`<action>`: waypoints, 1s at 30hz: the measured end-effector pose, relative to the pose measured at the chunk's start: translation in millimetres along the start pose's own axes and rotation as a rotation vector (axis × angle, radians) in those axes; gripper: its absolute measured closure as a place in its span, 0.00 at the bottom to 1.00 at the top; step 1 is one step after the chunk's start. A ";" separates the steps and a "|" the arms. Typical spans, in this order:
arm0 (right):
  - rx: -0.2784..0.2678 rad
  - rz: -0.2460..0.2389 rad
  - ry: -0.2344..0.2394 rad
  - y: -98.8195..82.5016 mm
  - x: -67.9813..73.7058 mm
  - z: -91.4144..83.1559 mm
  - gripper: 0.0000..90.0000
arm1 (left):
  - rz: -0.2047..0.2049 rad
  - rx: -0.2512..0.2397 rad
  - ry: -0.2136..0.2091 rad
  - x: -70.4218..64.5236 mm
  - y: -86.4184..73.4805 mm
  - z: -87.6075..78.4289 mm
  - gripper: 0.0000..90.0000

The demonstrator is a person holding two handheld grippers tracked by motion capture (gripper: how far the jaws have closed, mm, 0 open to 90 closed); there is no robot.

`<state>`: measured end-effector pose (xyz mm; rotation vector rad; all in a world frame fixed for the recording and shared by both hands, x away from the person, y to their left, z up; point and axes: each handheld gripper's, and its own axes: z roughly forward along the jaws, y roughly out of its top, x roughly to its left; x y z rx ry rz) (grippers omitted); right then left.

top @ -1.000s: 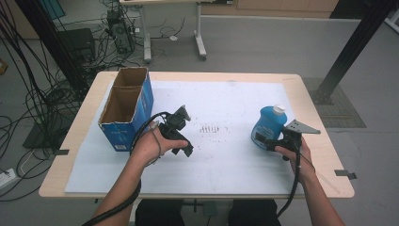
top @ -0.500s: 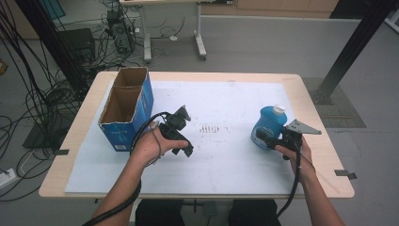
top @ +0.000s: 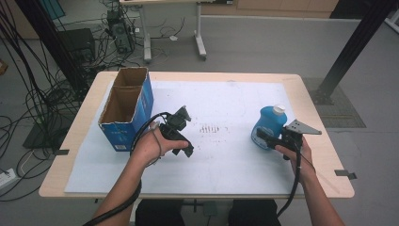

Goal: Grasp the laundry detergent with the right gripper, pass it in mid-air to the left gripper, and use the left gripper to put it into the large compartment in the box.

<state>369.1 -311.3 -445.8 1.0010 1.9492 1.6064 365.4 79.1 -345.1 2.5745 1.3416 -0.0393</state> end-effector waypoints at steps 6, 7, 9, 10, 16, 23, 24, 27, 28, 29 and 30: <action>0.009 -0.030 -0.013 1.2 1.4 -0.5 0.46 | 0.001 -0.002 0.000 -0.4 0.7 -0.8 0.14; 0.010 -0.035 -0.014 1.3 1.5 -0.5 0.46 | 0.002 -0.003 0.000 -0.4 0.7 -0.7 0.14; 0.012 -0.041 -0.013 1.6 1.6 -0.6 0.47 | 0.003 0.000 0.000 -0.5 0.9 -0.2 0.14; 0.014 -0.044 -0.012 1.8 1.4 -0.6 0.47 | 0.003 0.000 0.000 -0.7 0.9 0.1 0.14; 0.027 -0.054 -0.010 3.4 1.2 -0.5 0.47 | 0.005 -0.002 0.000 -1.5 1.7 -0.2 0.14; 0.023 -0.051 -0.013 2.9 1.6 -0.6 0.47 | 0.004 -0.003 0.001 -0.7 1.7 -0.9 0.14; 0.022 -0.051 -0.013 2.8 1.6 -0.6 0.47 | 0.001 -0.005 0.002 -0.8 1.6 -0.6 0.14; 0.022 -0.052 -0.015 2.7 1.9 -0.6 0.47 | 0.004 -0.002 0.001 -0.4 1.3 -0.4 0.14; 0.021 -0.052 -0.015 2.7 1.9 -0.6 0.47 | 0.004 -0.002 0.001 -0.4 1.3 -0.4 0.14; 0.021 -0.051 -0.015 2.6 1.9 -0.6 0.47 | 0.000 0.000 0.002 -0.3 1.2 0.0 0.14; 0.021 -0.051 -0.015 2.6 1.9 -0.6 0.47 | 0.000 0.000 0.002 -0.3 1.2 0.0 0.14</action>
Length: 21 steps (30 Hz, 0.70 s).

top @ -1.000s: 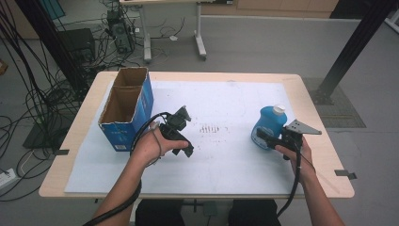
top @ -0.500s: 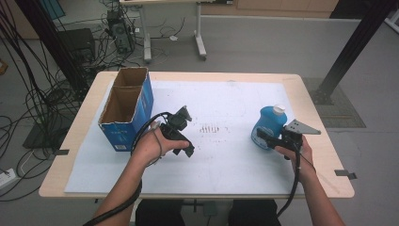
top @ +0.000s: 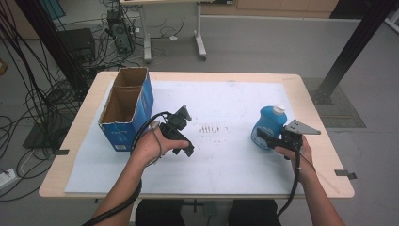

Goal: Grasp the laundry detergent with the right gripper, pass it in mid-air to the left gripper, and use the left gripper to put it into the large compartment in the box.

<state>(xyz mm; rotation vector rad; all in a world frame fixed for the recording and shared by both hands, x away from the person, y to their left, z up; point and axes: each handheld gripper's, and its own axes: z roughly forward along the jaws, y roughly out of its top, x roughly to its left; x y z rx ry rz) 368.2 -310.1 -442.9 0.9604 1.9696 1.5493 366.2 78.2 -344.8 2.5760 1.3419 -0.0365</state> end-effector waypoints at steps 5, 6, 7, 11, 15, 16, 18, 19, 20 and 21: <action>-0.005 0.001 -0.004 -0.6 0.3 0.1 0.47 | 0.000 0.001 -0.001 -0.1 0.3 0.2 0.14; -0.005 0.001 -0.004 -0.6 0.3 0.1 0.47 | 0.000 -0.002 -0.001 -0.2 0.3 0.2 0.14; -0.005 0.001 -0.004 -0.5 0.3 0.1 0.47 | -0.002 -0.004 -0.002 -0.5 0.5 0.2 0.14; -0.005 0.001 -0.004 -0.5 0.4 0.1 0.47 | 0.004 -0.002 0.000 -0.3 1.0 -0.8 0.14; -0.003 0.003 -0.005 -0.3 0.5 0.1 0.47 | 0.003 -0.005 -0.001 -0.9 1.2 -1.1 0.14; -0.003 0.003 -0.005 -0.3 0.5 0.1 0.47 | 0.002 -0.005 -0.001 -1.1 1.3 -1.1 0.14; -0.003 0.002 -0.005 -0.3 0.4 0.1 0.47 | 0.004 -0.004 -0.001 -1.1 1.3 -1.1 0.14; -0.002 0.003 -0.005 -0.3 0.6 0.0 0.47 | 0.004 -0.005 -0.002 -1.2 1.2 -1.0 0.14; -0.002 0.003 -0.005 -0.3 0.6 0.0 0.47 | 0.004 -0.003 -0.001 -1.7 1.2 -0.8 0.14; -0.001 0.002 -0.004 -0.1 0.4 0.1 0.47 | 0.004 -0.003 -0.001 -2.0 1.2 -0.6 0.14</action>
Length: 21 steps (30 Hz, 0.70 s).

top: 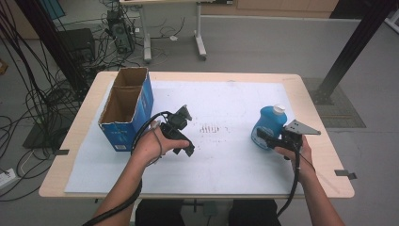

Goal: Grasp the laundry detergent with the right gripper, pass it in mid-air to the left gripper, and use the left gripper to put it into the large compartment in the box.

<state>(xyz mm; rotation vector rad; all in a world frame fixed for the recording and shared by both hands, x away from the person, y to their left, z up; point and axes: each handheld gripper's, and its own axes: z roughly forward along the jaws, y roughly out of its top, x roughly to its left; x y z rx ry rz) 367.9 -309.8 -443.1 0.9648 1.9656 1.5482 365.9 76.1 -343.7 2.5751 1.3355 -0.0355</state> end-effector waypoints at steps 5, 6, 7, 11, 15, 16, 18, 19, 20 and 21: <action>0.000 -0.001 0.000 0.1 -0.2 0.1 0.47 | 0.004 0.001 0.002 -1.2 0.7 -0.2 0.14; 0.001 -0.001 0.001 0.1 -0.1 0.0 0.47 | 0.002 -0.002 0.002 -1.6 1.1 -0.6 0.14; 0.001 -0.001 0.001 0.1 -0.1 0.0 0.47 | 0.002 -0.002 0.002 -1.6 1.1 -0.6 0.14; 0.001 0.000 0.002 0.1 -0.2 0.0 0.47 | 0.005 0.000 0.003 -1.6 1.7 -1.6 0.14; 0.000 0.000 0.001 0.1 -0.1 0.0 0.47 | 0.004 0.001 0.004 -1.4 1.6 -1.7 0.14; 0.000 -0.001 0.001 0.0 -0.3 0.0 0.47 | 0.005 0.000 0.005 -1.4 1.4 -1.7 0.14; 0.000 0.001 0.001 0.0 -0.1 0.0 0.47 | 0.004 -0.001 0.004 -1.4 1.3 -1.8 0.14; -0.001 0.001 0.001 0.0 -0.1 0.0 0.47 | 0.003 -0.001 0.004 -1.5 1.2 -1.8 0.14; -0.001 0.000 0.001 -0.1 -0.1 0.0 0.47 | 0.003 -0.001 0.004 -1.4 1.2 -1.8 0.14; -0.001 0.000 0.001 -0.1 -0.1 0.0 0.47 | 0.005 0.001 0.005 -1.3 1.1 -1.7 0.14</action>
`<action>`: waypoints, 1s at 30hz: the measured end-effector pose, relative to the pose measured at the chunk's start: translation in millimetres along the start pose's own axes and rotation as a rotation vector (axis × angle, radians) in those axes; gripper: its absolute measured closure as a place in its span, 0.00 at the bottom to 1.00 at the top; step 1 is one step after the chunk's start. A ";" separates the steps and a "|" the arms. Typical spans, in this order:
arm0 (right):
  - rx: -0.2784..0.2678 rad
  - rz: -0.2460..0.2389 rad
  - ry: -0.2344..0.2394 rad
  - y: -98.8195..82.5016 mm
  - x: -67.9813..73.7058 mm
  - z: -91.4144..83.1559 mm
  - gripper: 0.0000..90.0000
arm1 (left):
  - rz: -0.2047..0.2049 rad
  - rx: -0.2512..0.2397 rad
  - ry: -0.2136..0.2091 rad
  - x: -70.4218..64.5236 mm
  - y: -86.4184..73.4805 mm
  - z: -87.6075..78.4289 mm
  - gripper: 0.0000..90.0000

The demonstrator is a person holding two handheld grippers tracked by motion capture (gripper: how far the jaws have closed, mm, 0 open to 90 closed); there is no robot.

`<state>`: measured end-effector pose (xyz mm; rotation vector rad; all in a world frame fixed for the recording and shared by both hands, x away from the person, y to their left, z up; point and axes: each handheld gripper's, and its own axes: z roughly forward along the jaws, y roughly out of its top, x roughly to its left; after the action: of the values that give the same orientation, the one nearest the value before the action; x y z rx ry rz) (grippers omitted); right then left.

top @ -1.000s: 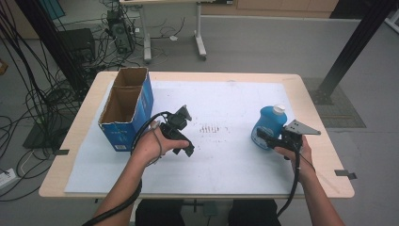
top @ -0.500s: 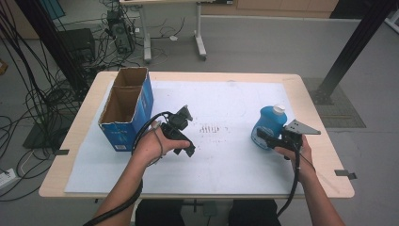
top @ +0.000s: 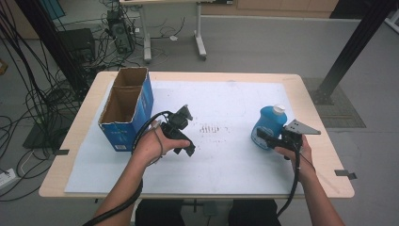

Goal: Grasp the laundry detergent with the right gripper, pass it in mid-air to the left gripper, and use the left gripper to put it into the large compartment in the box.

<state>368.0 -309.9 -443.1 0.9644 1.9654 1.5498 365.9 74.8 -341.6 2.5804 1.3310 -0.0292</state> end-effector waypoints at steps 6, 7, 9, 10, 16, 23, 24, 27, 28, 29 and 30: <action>0.002 -0.001 -0.001 0.1 0.4 -0.1 0.47 | -0.005 -0.002 -0.001 0.0 -0.7 0.6 0.14; 0.002 -0.003 -0.002 0.1 0.3 -0.1 0.47 | -0.001 0.001 -0.001 0.3 -0.7 0.4 0.14; 0.004 -0.003 -0.001 0.3 0.5 -0.1 0.47 | -0.003 -0.003 0.002 0.3 -0.6 0.2 0.14; 0.004 -0.004 -0.001 0.5 0.2 0.0 0.47 | -0.002 -0.002 0.001 0.5 -0.5 -0.4 0.14; 0.010 -0.008 0.004 1.3 -0.4 0.1 0.47 | -0.005 -0.021 0.005 3.4 -0.4 -1.5 0.14; 0.006 -0.011 0.006 0.8 -0.8 0.1 0.47 | -0.006 -0.027 0.003 4.2 -0.6 2.7 0.14; 0.007 -0.010 0.007 0.8 -0.7 0.1 0.47 | -0.005 -0.029 0.002 4.1 -0.4 2.6 0.14; 0.010 -0.011 0.010 1.3 -1.2 0.3 0.47 | -0.004 -0.027 -0.003 3.9 0.0 2.5 0.14; 0.012 -0.011 0.011 1.4 -1.5 0.3 0.47 | -0.005 -0.027 0.003 4.1 0.5 2.6 0.14; 0.010 -0.012 0.011 1.4 -1.5 0.3 0.47 | -0.006 -0.028 0.004 4.2 0.8 2.4 0.14; 0.011 -0.012 0.010 1.3 -1.3 0.2 0.47 | -0.004 -0.027 0.001 4.5 1.1 1.7 0.14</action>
<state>369.4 -310.6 -442.0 0.9488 1.9851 1.5422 369.6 77.4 -343.6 2.5557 1.3283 -0.0112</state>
